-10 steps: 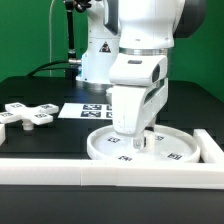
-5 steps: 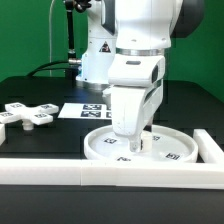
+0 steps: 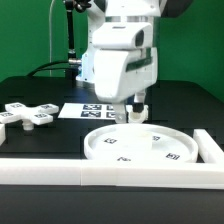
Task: Assemble round table
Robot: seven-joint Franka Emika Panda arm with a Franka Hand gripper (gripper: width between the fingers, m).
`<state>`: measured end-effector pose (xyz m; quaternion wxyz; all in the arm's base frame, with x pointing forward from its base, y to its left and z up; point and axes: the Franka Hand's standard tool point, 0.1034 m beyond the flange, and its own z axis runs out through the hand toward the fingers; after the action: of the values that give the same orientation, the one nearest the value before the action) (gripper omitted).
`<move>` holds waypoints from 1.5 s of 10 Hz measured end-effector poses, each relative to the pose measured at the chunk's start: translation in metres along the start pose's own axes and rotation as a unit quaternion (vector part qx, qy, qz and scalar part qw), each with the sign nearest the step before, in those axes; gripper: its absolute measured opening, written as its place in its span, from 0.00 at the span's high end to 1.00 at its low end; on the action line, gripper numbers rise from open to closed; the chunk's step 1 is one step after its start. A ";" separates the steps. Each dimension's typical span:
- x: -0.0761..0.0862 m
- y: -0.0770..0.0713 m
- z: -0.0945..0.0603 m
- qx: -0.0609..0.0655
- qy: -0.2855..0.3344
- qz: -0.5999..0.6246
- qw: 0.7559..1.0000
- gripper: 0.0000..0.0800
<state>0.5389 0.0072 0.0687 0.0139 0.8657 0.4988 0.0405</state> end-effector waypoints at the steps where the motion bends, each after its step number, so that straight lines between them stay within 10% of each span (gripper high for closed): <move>1: -0.009 -0.009 -0.004 -0.005 0.001 0.015 1.000 0.19; 3: -0.023 -0.029 0.001 -0.010 0.004 0.038 0.999 0.19; 9: -0.025 -0.031 0.002 -0.004 0.009 0.187 0.982 0.19; 15: -0.039 -0.062 0.011 0.016 0.022 0.532 0.846 0.19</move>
Offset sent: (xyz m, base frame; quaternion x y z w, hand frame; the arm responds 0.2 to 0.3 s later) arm 0.0000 0.0000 0.0000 0.0000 0.0000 0.0650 0.9979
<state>0.4672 0.0045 0.0519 -0.0345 0.9973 -0.0380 0.0525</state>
